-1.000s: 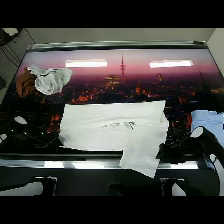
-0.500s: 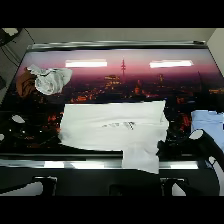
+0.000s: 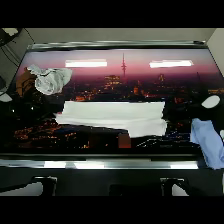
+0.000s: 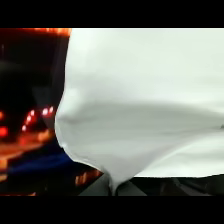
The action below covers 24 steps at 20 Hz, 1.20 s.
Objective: Fold the shirts.
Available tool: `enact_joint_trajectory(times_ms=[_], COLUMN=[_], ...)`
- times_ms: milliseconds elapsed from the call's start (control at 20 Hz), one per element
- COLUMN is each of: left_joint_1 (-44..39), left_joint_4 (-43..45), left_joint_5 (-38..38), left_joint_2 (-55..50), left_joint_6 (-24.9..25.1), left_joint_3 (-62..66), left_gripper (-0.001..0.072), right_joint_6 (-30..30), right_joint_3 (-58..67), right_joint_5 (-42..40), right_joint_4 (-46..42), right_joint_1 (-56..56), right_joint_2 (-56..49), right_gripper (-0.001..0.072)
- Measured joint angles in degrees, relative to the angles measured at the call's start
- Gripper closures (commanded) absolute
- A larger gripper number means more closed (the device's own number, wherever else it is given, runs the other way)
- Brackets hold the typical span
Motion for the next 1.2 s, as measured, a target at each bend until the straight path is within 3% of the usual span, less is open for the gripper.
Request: enact_joint_trajectory(times_ms=[300,550,600,650,700,750,800,900,950,1200], left_joint_1=[-2.45,-3.28,-3.32,-3.41,-3.41,-3.39,-3.26,-2.45,-1.81,0.68], left_joint_4=[-4.52,-6.32,-6.34,-6.47,-7.02,-7.63,-7.93,-8.5,-8.57,-8.98], left_joint_5=[0.61,-0.59,-1.05,-1.51,-2.1,-2.67,-3.72,-6.12,-7.37,-10.12], left_joint_2=[-15.63,-24.35,-25.53,-26.36,-26.91,-27.34,-27.65,-27.76,-27.5,-22.36], left_joint_6=[-5.05,-7.1,-7.56,-8.33,-8.72,-9.01,-9.22,-9.64,-9.84,-9.75], left_joint_3=[17.62,21.99,22.29,22.56,22.88,23.47,24.33,26.91,28.46,32.92], left_gripper=[0.0678,0.0651,0.0442,0.0154,0.0089,0.009,0.0092,0.01,0.0101,0.0102], right_joint_6=[3.32,3.63,3.67,3.58,3.19,2.58,2.03,0.04,-1.29,-4.85], right_joint_3=[8.94,10.27,10.36,10.43,10.45,10.54,10.69,11.43,11.98,13.18], right_joint_5=[-7.52,-11.91,-11.61,-11.19,-10.97,-11.02,-10.82,-9.81,-8.7,-1.27], right_joint_4=[1.25,2.67,2.95,3.32,3.56,3.74,3.85,4.11,4.15,4.04], right_joint_1=[1.2,1.4,1.44,1.44,1.42,1.33,1.01,-0.72,-2.25,-10.93], right_joint_2=[-11.89,-15.87,-16.39,-16.85,-17.14,-17.27,-17.25,-16.61,-16.22,-17.09], right_gripper=[0.0668,0.0665,0.0664,0.0646,0.0479,0.0318,0.0294,0.0067,-0.0005,-0.0008])
